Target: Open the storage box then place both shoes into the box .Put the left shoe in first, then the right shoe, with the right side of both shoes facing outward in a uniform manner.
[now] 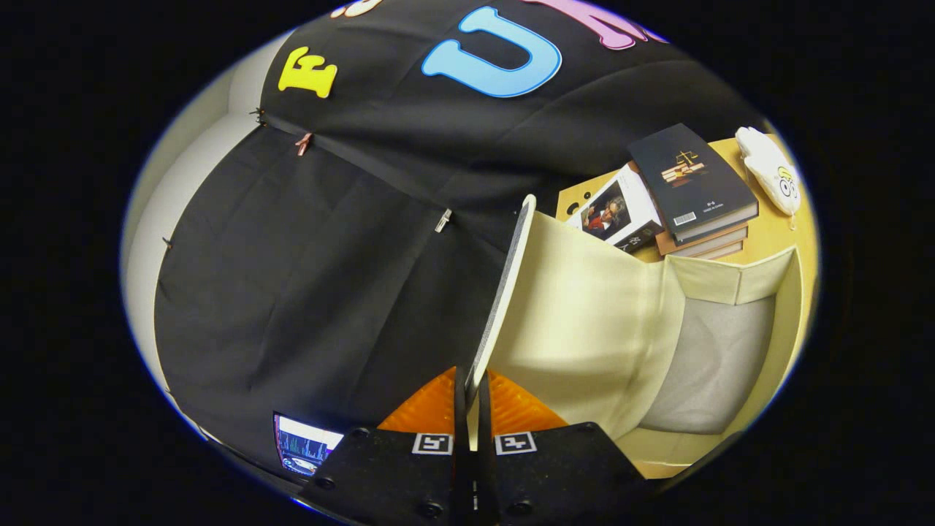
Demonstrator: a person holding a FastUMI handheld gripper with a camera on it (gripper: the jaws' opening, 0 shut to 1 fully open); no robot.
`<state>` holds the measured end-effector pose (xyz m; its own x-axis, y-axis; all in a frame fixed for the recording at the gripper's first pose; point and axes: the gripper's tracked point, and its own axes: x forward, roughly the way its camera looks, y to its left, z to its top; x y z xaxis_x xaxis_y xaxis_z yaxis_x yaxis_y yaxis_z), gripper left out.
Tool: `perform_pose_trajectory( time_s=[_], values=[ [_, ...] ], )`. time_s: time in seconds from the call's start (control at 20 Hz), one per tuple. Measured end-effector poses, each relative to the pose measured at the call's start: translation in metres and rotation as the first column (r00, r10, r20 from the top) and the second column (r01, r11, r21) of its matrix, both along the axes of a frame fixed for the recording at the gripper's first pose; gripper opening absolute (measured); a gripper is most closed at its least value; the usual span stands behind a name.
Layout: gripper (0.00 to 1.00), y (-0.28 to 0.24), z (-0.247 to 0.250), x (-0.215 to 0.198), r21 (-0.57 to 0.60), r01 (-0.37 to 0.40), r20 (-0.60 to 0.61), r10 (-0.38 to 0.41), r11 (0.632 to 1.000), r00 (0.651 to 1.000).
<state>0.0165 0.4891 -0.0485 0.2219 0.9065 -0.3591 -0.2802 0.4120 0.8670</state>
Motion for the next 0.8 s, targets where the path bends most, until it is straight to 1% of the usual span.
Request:
perform_pose_trajectory(
  time_s=[0.05,0.1,0.15,0.3,0.35,0.55,0.65,0.8],
  values=[
    [0.06,0.005,0.001,0.001,0.003,0.004,0.01,-0.004,1.0,1.0],
    [0.09,0.006,0.002,0.005,-0.007,0.023,0.034,-0.023,1.0,0.999],
    [0.32,0.007,0.0,0.011,-0.015,0.042,0.064,-0.041,0.999,0.997],
    [1.0,-0.018,0.003,0.025,-0.054,0.104,0.178,-0.093,0.993,0.98],
    [0.97,-0.03,0.005,0.031,-0.068,0.132,0.224,-0.114,0.989,0.968],
    [0.98,-0.094,0.011,0.052,-0.125,0.22,0.366,-0.161,0.967,0.916],
    [0.98,-0.133,0.006,0.06,-0.171,0.259,0.412,-0.17,0.951,0.895],
    [0.98,-0.194,0.006,0.071,-0.222,0.336,0.458,-0.207,0.915,0.865]
  ],
)
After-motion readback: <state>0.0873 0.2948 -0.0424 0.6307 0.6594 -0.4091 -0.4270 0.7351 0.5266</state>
